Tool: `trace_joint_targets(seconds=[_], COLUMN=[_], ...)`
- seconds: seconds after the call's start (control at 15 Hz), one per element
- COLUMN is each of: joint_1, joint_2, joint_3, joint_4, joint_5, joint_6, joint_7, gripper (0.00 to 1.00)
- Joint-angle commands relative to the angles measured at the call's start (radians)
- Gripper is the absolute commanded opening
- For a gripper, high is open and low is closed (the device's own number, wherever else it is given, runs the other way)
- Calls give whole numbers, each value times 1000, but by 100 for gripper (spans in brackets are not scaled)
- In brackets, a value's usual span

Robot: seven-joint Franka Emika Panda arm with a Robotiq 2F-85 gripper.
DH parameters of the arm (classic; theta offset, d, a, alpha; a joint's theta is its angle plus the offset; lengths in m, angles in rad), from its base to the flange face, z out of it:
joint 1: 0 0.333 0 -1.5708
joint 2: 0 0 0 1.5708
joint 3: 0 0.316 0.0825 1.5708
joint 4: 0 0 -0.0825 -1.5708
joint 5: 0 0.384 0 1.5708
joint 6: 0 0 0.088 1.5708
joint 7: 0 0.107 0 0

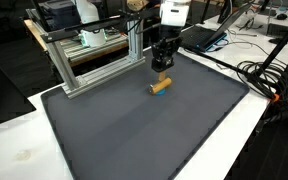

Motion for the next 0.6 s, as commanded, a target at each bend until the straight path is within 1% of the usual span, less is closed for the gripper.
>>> trace_joint_targets(seconds=[0.0,0.53], joint_1=[0,0], joint_2=[52,63], joint_3=[-5,-4], joint_4=[15,34], joint_5=[-17,-18], joint_6=[-43,-74], joint_7=[-5,-8], gripper=[22,22])
